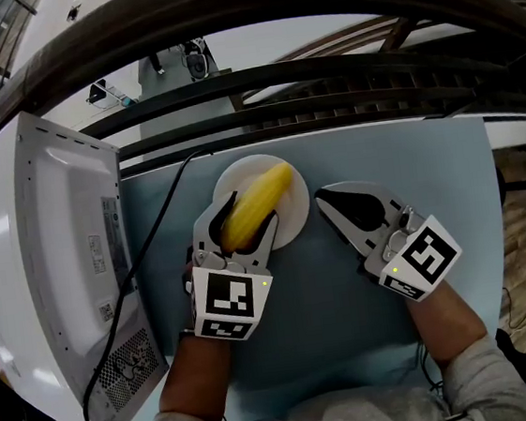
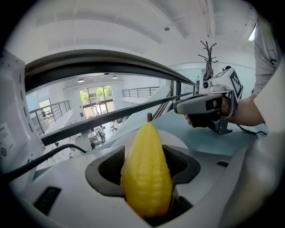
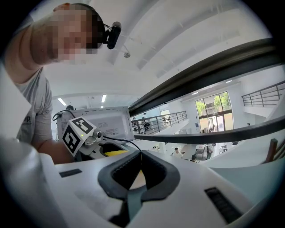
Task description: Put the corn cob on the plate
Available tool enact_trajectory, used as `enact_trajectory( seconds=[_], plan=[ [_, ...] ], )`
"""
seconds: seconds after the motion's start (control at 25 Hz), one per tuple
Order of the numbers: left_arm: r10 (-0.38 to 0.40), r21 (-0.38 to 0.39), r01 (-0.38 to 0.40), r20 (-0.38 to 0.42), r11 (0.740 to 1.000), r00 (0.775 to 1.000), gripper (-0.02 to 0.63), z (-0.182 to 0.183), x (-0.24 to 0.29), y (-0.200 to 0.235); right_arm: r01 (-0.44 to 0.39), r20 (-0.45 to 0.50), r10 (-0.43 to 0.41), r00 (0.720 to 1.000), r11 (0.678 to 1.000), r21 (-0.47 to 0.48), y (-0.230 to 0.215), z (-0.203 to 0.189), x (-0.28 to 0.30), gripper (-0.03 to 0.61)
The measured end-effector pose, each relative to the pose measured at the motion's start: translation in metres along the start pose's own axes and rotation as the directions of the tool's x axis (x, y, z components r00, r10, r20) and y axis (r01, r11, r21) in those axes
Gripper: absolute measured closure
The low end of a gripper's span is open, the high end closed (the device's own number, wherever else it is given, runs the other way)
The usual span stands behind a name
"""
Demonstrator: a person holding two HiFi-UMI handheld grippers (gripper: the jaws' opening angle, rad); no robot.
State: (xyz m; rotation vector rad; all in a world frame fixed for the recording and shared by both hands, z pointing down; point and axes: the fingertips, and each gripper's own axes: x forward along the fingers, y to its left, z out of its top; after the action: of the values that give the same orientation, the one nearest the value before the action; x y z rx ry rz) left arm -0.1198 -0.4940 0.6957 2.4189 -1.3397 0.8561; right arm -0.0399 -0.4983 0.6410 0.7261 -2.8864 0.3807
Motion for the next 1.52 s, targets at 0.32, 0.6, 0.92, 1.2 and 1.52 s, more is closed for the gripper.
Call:
enact_trajectory(
  seconds=[0.32,0.6,0.92,1.2,1.52],
  plan=[
    [0.025,-0.009,-0.024,0.031,1.0,0.999,0.35,0.007,-0.008,0.004,0.004,0.004,-0.004,1.0,1.0,0.004,0.001,0.004,-0.002,0.561],
    [0.083,-0.033,-0.08,0.106,0.996,0.991,0.344,0.024,-0.03,0.009,0.019,0.005,-0.019,1.0,1.0,0.007,0.007,0.015,-0.013,0.561],
    [0.093,-0.061,-0.084,0.152,0.995,0.984,0.345,0.051,-0.076,0.0,0.036,0.0,-0.036,0.999,0.999,0.037,0.024,0.041,-0.036,0.561],
    [0.056,-0.085,-0.042,0.165,0.995,0.985,0.345,0.067,-0.129,-0.029,0.06,-0.025,-0.059,0.998,0.997,0.043,0.057,0.071,-0.067,0.561],
    [0.062,-0.125,-0.034,0.229,0.992,0.971,0.367,0.096,-0.208,-0.044,0.1,-0.039,-0.1,0.994,0.995,0.017,0.099,0.111,-0.103,0.561]
  ],
)
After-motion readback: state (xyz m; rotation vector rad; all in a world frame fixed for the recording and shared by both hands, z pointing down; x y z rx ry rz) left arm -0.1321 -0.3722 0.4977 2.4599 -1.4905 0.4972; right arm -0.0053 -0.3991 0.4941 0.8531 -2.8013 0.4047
